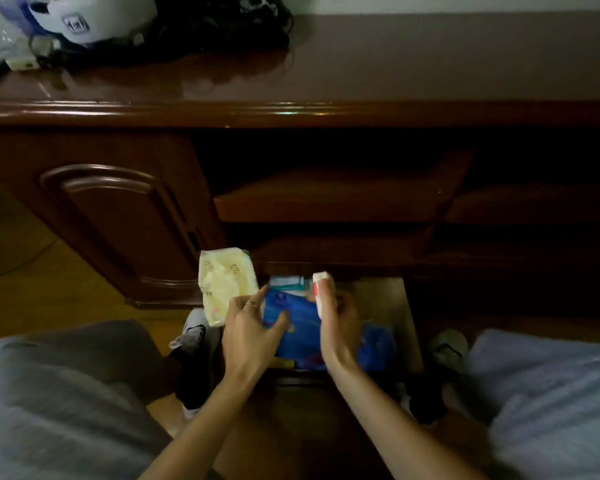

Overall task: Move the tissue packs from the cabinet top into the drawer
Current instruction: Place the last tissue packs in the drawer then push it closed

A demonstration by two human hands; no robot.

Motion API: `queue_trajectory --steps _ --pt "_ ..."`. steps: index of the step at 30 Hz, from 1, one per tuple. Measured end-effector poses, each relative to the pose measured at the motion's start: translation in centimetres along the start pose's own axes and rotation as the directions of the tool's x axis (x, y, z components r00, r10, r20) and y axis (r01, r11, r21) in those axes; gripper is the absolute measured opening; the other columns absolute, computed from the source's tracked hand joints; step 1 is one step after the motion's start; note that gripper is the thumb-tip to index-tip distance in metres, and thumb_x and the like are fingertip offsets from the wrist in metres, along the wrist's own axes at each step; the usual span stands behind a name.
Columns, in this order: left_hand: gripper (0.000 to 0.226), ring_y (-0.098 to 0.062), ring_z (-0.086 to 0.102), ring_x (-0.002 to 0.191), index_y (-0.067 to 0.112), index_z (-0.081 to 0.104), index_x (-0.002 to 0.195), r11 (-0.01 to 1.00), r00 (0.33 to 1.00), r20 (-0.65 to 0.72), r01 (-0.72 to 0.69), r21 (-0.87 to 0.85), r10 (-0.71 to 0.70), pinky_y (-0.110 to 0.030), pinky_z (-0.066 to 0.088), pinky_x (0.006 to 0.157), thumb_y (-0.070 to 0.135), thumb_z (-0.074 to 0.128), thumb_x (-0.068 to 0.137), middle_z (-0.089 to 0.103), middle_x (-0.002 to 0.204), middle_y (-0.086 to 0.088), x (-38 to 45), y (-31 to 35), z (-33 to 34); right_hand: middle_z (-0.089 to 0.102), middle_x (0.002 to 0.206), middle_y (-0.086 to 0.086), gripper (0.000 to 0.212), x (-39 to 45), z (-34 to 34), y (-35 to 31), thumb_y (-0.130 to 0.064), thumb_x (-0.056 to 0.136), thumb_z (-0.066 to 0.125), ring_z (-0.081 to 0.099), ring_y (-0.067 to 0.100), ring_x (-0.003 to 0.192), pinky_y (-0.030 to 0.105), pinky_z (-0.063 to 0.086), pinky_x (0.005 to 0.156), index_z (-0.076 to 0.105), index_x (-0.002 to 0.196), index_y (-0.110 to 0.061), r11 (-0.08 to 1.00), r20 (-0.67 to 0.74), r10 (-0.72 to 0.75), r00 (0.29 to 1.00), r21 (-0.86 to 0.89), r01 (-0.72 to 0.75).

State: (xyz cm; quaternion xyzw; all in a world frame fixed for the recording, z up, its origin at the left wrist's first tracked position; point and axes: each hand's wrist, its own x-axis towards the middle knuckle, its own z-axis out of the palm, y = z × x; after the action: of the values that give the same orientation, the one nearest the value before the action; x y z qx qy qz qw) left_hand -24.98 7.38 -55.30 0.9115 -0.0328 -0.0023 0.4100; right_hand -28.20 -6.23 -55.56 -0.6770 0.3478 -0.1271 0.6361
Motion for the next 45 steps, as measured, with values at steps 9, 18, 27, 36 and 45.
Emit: queue_trajectory --steps 9,18,27,36,45 --pt "0.054 -0.031 0.053 0.109 0.020 0.067 0.120 0.868 0.990 0.112 0.016 0.496 -0.082 -0.037 0.049 0.068 0.060 0.061 0.086 0.049 0.113 -0.007 3.0 -8.4 4.2 0.064 0.117 -0.007 0.084 6.1 3.0 9.9 -0.086 0.070 0.052 0.066 0.018 0.100 0.037 0.054 0.083 0.048 0.134 -0.033 0.941 0.299 0.216 0.929 -0.319 -0.115" --pt "0.048 -0.025 0.052 0.109 0.024 0.070 0.110 0.834 0.992 0.091 0.024 0.552 -0.089 -0.032 0.047 0.064 0.063 0.054 0.088 0.052 0.108 -0.002 3.3 -10.0 5.9 0.069 0.106 0.000 0.064 16.9 0.2 12.7 -0.067 0.080 0.067 0.071 0.022 0.084 0.041 0.059 0.068 0.050 0.120 -0.020 0.890 0.036 0.224 0.974 -0.414 -0.190" --pt "0.049 -0.025 0.051 0.109 0.023 0.069 0.113 0.838 0.993 0.099 0.002 0.545 -0.066 -0.035 0.052 0.069 0.062 0.050 0.090 0.051 0.110 -0.002 3.2 -10.2 6.1 0.059 0.135 0.012 0.054 19.5 1.2 15.3 -0.024 0.099 0.061 0.062 0.031 0.116 0.050 0.054 0.097 0.036 0.147 -0.017 0.881 0.134 0.272 0.953 -0.432 -0.191" --pt "0.041 -0.023 0.053 0.108 0.021 0.072 0.111 0.865 0.995 0.098 -0.041 0.500 -0.010 -0.033 0.052 0.071 0.053 0.060 0.089 0.054 0.108 -0.002 3.1 -9.8 5.5 0.058 0.136 0.015 0.060 19.1 1.5 14.9 -0.034 0.097 0.060 0.058 0.036 0.118 0.051 0.052 0.094 0.038 0.151 -0.022 0.619 0.178 0.191 0.965 -0.785 0.022" --pt "0.015 -0.023 0.057 0.091 0.010 0.076 0.101 0.866 0.921 0.183 -0.387 0.315 0.345 -0.039 0.052 0.077 0.021 0.069 0.094 0.061 0.095 -0.002 2.6 -10.2 5.0 0.046 0.154 -0.001 0.080 14.1 7.6 7.8 -0.080 0.084 0.042 0.045 0.021 0.135 0.036 0.036 0.098 0.046 0.148 -0.034 0.948 0.555 0.302 0.775 -0.262 -0.182"
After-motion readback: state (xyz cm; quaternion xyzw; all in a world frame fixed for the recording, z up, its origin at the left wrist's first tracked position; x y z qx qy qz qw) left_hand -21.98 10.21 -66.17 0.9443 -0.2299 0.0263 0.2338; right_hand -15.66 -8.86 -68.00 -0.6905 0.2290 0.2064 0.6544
